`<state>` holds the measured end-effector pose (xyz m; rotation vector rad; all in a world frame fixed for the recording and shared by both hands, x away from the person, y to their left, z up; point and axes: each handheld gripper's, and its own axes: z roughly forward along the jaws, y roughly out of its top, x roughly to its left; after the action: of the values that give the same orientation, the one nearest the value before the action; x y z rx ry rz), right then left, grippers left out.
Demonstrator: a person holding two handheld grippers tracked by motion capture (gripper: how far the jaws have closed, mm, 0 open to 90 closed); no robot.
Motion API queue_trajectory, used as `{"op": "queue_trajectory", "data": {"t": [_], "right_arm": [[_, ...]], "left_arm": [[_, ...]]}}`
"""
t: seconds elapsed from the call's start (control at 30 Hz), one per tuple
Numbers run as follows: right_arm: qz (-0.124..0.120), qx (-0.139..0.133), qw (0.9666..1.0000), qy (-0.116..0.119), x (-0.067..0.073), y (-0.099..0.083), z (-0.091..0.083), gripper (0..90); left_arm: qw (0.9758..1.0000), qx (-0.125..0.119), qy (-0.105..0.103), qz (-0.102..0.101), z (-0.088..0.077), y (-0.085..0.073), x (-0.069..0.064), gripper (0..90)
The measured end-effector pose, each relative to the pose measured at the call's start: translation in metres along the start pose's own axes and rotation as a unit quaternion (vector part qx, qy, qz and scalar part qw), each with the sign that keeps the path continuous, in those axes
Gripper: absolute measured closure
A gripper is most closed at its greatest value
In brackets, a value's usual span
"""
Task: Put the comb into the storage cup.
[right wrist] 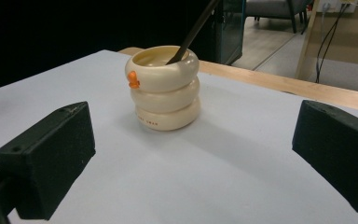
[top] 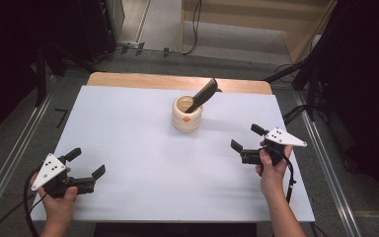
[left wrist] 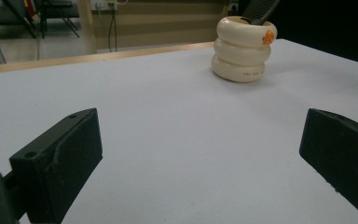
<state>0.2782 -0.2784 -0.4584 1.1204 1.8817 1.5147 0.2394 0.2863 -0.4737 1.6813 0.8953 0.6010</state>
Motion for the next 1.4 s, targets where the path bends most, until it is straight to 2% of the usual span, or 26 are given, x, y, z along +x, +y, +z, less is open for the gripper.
{"op": "queue_trajectory", "data": {"t": [0.97, 1.4], "right_arm": [[0.013, 0.003, 0.9996, -0.024, -0.008, -0.044, -0.046, 0.0], [0.017, 0.011, 0.9987, -0.046, -0.01, -0.065, -0.07, 0.0]], "left_arm": [[1.0, 0.001, -0.001, 0.003, 0.001, 0.0, 0.002, 0.0], [1.0, 0.0, 0.002, 0.009, -0.001, 0.001, 0.003, 0.0]]}}
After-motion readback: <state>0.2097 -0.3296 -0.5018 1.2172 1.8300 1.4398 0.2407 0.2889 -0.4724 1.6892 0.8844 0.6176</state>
